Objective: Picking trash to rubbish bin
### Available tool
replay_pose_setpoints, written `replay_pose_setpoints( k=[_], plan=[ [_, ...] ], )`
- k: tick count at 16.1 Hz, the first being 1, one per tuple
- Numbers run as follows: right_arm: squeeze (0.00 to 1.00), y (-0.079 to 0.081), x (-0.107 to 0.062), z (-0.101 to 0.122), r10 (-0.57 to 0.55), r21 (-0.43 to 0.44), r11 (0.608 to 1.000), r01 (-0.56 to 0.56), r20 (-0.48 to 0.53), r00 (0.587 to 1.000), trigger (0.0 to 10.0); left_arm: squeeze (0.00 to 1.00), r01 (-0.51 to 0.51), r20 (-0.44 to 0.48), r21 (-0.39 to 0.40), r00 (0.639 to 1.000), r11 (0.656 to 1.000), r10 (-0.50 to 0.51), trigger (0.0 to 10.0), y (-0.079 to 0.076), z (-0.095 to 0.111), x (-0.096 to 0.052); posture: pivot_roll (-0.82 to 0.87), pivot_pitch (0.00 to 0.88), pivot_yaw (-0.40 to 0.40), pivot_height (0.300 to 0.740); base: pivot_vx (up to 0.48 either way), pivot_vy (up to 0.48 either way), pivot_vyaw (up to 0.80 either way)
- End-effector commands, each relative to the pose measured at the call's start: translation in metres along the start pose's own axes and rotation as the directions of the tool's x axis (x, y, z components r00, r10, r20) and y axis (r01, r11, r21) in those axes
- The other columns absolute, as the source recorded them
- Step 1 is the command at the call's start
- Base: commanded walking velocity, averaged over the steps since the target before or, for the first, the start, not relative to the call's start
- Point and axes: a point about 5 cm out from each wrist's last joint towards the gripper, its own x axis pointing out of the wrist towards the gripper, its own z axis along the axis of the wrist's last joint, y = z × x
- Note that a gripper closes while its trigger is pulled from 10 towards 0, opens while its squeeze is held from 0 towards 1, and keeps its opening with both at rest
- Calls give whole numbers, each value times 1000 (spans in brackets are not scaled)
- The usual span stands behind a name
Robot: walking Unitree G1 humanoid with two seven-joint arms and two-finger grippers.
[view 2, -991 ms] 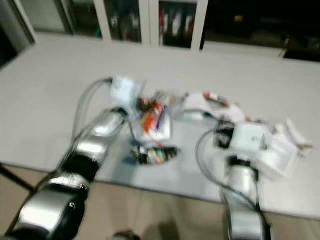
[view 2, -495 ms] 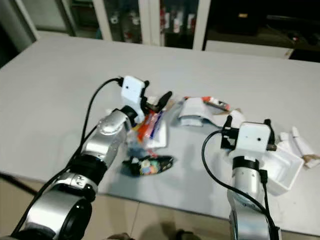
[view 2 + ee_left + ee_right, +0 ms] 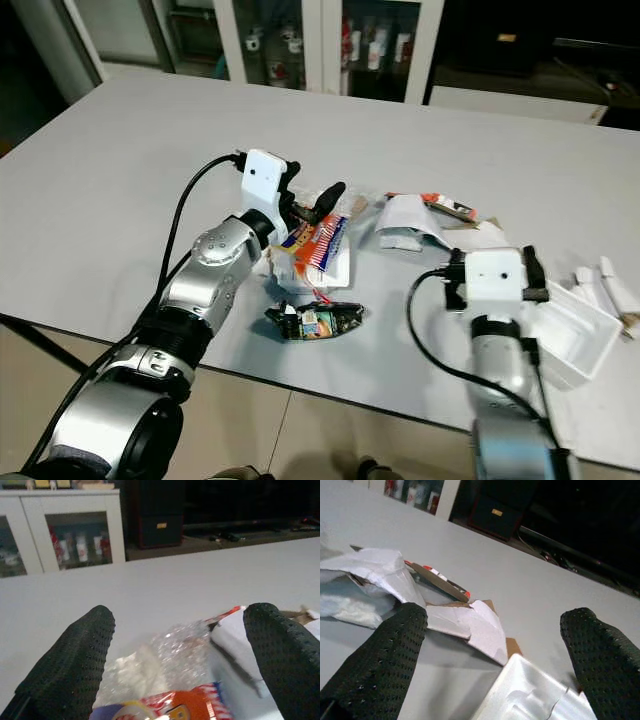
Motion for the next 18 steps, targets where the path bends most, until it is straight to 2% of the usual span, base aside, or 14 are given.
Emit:
replay_pose_setpoints(
  k=[1, 4, 9, 13, 15, 16, 18],
  plan=[
    [0, -10, 0, 3, 3, -31, 1000, -3, -17, 1000, 10000, 0, 4, 14, 4, 1000, 1000, -5, 10000, 2, 7, 1, 111, 107, 34, 740, 0, 0, 0],
    [0, -20, -1, -3, 20, -64, 998, -24, -74, 997, 10000, 0, 10, 1, 4, 1000, 1000, -10, 10000, 3, 6, 0, 111, 110, 38, 740, 0, 0, 0],
    [0, -28, -6, 5, 41, -82, 996, -47, -70, 997, 10000, 0, 26, -7, -1, 1000, 1000, -26, 10000, -1, 6, 3, 85, 102, 45, 740, 0, 0, 0],
    [0, -41, -12, 9, 63, -140, 987, -73, -80, 995, 10000, 0, 43, -18, -19, 999, 999, -44, 10000, -7, 4, 5, 67, 98, 40, 740, 0, 0, 0],
    [0, -59, -16, 7, 38, -174, 983, -55, -102, 994, 10000, 0, 142, -56, -94, 987, 985, -148, 10000, -15, 0, 5, 51, 93, 34, 740, 0, 0, 0],
    [0, -67, -17, 6, 24, -188, 981, -44, -110, 994, 10000, 0, 194, -62, -101, 978, 976, -201, 10000, -12, 4, 4, 44, 88, 30, 740, 0, 0, 0],
    [0, -70, -18, 7, 26, -201, 978, -48, -114, 993, 10000, 0, 251, -70, -81, 964, 965, -257, 10000, -7, 10, 2, 44, 85, 27, 740, 0, 0, 0]
  ],
)
